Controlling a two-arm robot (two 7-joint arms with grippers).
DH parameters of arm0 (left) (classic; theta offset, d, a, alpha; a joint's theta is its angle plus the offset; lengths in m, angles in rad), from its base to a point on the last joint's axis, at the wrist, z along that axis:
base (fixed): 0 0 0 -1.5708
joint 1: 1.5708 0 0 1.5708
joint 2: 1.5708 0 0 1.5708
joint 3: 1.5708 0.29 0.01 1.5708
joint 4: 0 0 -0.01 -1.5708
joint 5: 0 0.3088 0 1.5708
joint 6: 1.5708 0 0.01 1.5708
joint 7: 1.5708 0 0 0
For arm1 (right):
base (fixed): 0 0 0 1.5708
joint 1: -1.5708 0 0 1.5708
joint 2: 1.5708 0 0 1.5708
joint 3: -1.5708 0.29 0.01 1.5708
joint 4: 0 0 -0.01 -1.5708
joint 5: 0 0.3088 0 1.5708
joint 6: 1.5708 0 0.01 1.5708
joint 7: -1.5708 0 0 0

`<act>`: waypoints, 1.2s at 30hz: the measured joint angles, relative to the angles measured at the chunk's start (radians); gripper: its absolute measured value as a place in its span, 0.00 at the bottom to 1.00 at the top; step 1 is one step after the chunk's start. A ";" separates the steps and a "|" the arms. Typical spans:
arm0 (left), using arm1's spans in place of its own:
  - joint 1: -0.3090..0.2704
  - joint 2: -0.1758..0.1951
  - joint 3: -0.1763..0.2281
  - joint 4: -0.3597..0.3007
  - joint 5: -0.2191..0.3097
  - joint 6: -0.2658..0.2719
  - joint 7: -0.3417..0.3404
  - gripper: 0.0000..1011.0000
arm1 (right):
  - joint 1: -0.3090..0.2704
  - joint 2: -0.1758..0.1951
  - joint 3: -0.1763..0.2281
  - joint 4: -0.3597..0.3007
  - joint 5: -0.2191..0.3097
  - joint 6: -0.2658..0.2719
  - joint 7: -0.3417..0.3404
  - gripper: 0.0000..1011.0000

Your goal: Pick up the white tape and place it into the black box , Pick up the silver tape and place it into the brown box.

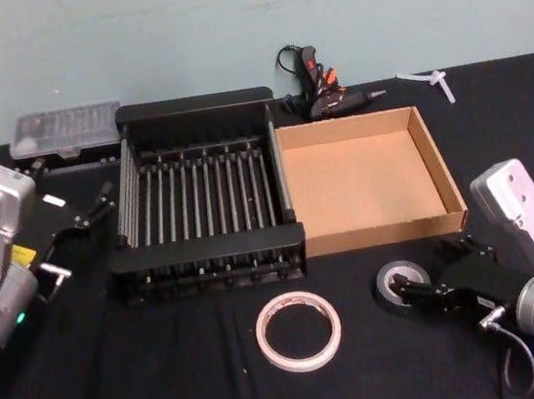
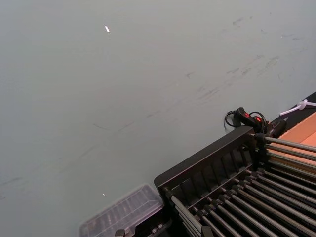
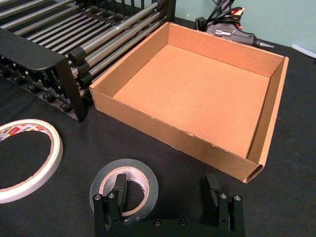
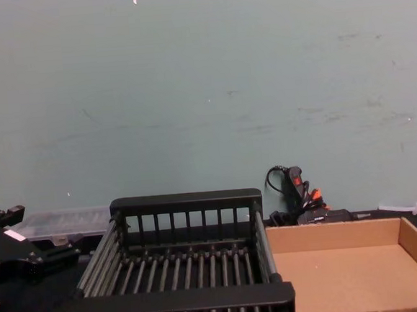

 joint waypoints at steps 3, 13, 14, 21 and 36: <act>0.000 0.000 0.000 0.000 0.000 0.000 0.000 0.99 | 0.000 0.000 0.000 0.000 0.001 0.000 -0.001 0.99; 0.000 0.000 0.000 0.000 0.000 0.000 0.000 0.99 | -0.001 0.001 -0.001 0.000 0.003 -0.001 -0.002 0.83; 0.000 0.000 0.000 0.000 0.000 0.000 0.000 0.99 | -0.001 0.001 -0.001 0.000 0.003 -0.001 -0.002 0.78; 0.000 0.000 0.000 0.000 0.000 0.000 0.000 0.99 | -0.001 0.002 -0.002 -0.001 0.004 -0.001 -0.003 0.59; 0.000 0.000 0.000 0.000 0.000 0.000 0.000 0.99 | -0.001 0.002 -0.002 -0.002 0.005 -0.001 -0.003 0.15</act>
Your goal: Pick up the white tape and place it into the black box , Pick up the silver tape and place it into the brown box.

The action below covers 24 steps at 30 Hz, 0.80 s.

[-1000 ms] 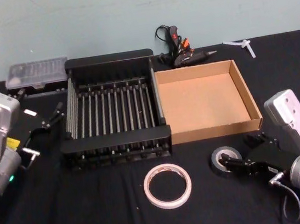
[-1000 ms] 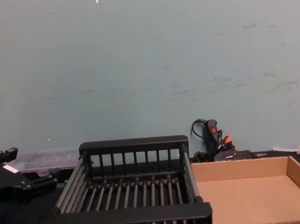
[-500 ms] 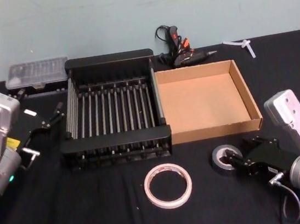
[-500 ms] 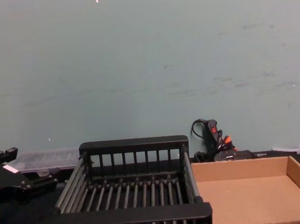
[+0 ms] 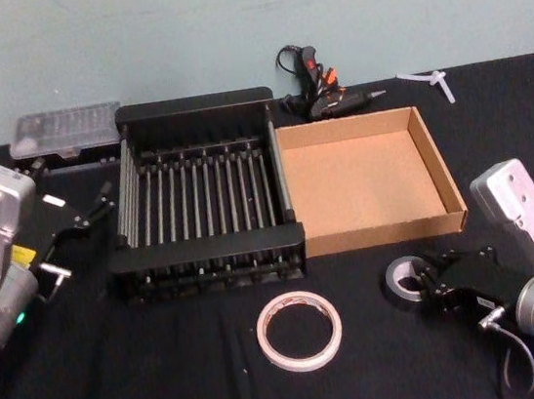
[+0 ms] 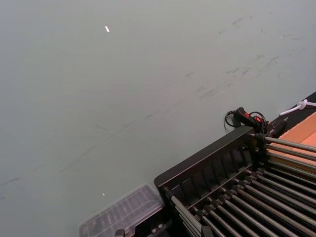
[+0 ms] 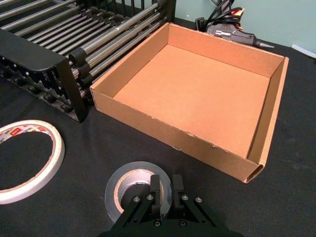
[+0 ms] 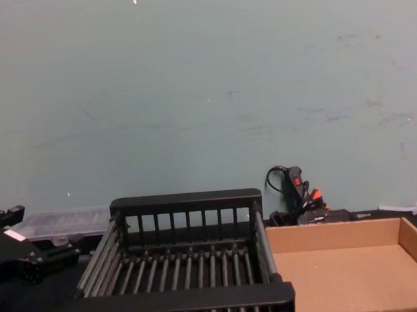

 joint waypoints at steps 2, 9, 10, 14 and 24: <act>0.000 0.000 0.000 0.000 0.000 0.000 0.000 0.99 | 0.000 0.000 0.000 0.000 0.000 0.000 0.000 0.15; 0.000 0.000 0.000 0.000 0.000 0.000 0.000 0.99 | 0.000 0.000 0.000 0.000 0.000 0.000 0.000 0.15; 0.000 0.000 0.000 0.000 0.000 0.000 0.000 0.99 | -0.001 -0.001 0.002 0.000 0.000 -0.001 0.003 0.14; 0.000 0.000 0.000 0.000 0.000 0.000 0.000 0.99 | -0.007 -0.003 0.015 -0.008 0.001 -0.014 0.023 0.15; 0.000 0.000 0.000 0.000 0.000 0.000 0.000 0.99 | -0.018 0.008 0.050 -0.061 0.027 -0.051 0.063 0.14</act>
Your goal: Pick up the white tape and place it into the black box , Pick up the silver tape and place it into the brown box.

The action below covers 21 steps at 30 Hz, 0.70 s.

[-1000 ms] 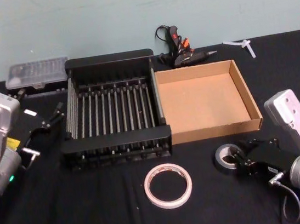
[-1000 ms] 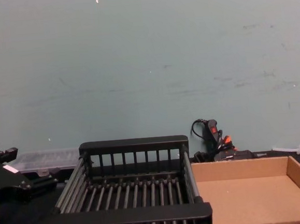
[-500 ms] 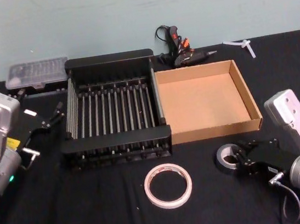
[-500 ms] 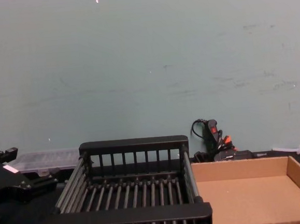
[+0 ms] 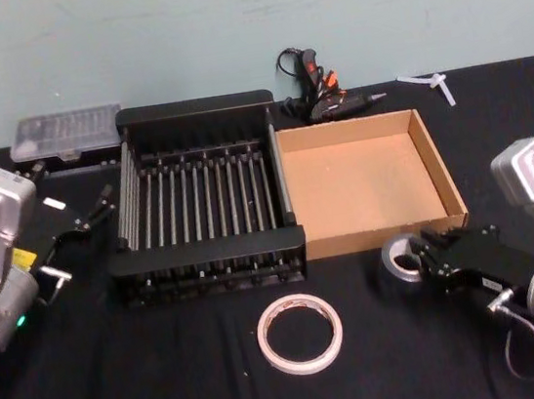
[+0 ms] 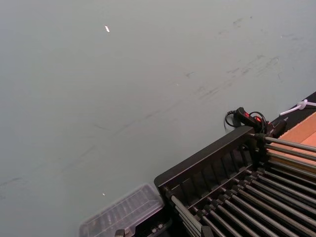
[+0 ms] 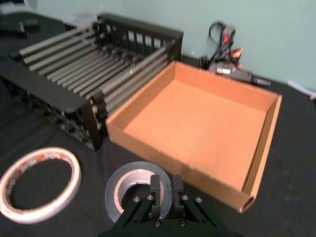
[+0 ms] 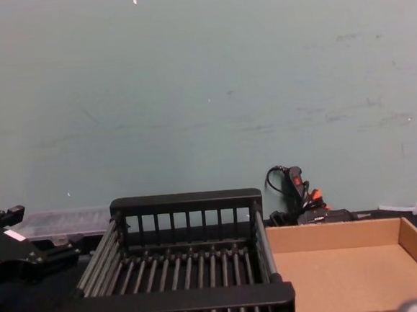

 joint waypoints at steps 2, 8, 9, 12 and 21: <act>0.000 0.000 0.000 0.000 0.000 0.000 0.000 0.99 | 0.002 0.000 0.007 -0.011 0.008 -0.005 0.003 0.15; 0.000 0.000 0.000 0.000 0.000 0.000 0.000 0.99 | 0.029 -0.008 0.013 -0.022 0.018 -0.013 -0.004 0.15; 0.000 0.000 0.000 0.000 0.000 0.000 0.000 0.99 | 0.035 -0.010 0.013 -0.021 0.018 -0.013 -0.006 0.14; 0.000 0.000 0.000 0.000 0.000 0.000 0.000 0.99 | 0.057 -0.021 0.008 -0.012 0.018 -0.013 -0.017 0.15; 0.000 0.000 0.000 0.000 0.000 0.000 0.000 0.99 | 0.146 -0.076 -0.011 0.047 0.004 -0.002 -0.052 0.14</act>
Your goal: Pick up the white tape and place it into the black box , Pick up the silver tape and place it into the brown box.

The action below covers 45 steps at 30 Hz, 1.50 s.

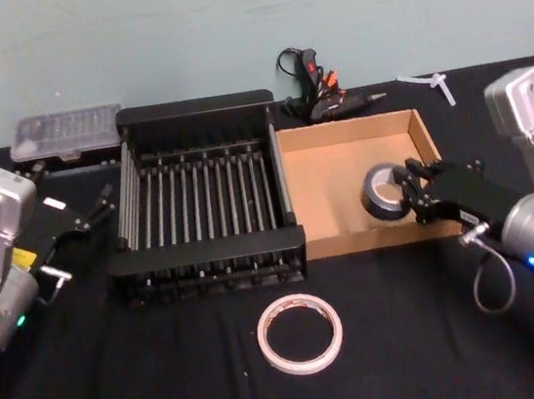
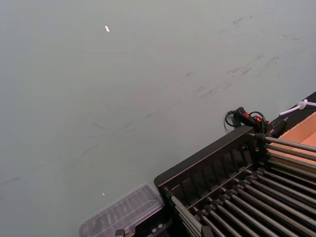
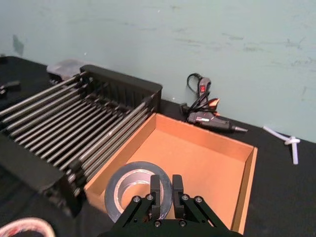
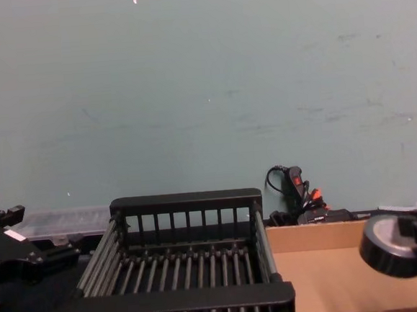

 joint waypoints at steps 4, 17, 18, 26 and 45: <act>0.000 0.000 0.000 0.000 0.000 0.000 0.000 0.99 | 0.041 -0.024 -0.010 0.033 -0.011 0.007 -0.013 0.14; 0.000 0.000 0.000 0.000 0.000 0.000 0.000 0.99 | 0.194 -0.108 -0.047 0.210 -0.087 0.013 -0.052 0.14; 0.000 0.000 0.000 0.000 0.000 0.000 0.000 0.99 | 0.201 -0.112 -0.050 0.221 -0.092 0.012 -0.053 0.14; 0.000 0.000 0.000 0.000 0.000 0.000 0.000 0.99 | 0.292 -0.158 -0.076 0.376 -0.144 -0.006 -0.056 0.14; 0.000 0.000 0.000 0.000 0.000 0.000 0.000 0.99 | 0.348 -0.201 -0.078 0.513 -0.186 -0.029 -0.056 0.14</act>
